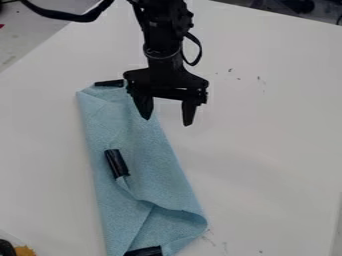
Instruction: Unfold the cloth from left to top right
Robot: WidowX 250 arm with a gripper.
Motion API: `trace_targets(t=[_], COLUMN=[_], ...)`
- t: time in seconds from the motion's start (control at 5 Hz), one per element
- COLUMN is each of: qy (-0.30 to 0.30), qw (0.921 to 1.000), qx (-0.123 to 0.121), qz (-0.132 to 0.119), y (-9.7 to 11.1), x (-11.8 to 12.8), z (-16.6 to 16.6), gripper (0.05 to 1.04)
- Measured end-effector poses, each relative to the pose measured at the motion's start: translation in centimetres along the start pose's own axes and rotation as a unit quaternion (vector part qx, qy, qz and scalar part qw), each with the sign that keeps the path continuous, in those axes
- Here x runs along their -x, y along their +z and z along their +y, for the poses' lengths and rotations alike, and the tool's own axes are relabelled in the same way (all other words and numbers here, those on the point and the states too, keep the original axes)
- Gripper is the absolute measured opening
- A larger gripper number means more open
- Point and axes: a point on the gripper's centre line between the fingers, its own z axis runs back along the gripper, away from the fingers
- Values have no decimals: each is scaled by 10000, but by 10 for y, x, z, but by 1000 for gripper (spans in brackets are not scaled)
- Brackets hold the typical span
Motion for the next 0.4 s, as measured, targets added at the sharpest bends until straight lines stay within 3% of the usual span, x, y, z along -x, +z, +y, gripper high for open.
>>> trace_targets(t=[0.4], qy=[195], qw=[9994], qx=[-84], qz=[256], y=[-9], x=[23], z=[6], gripper=[1001])
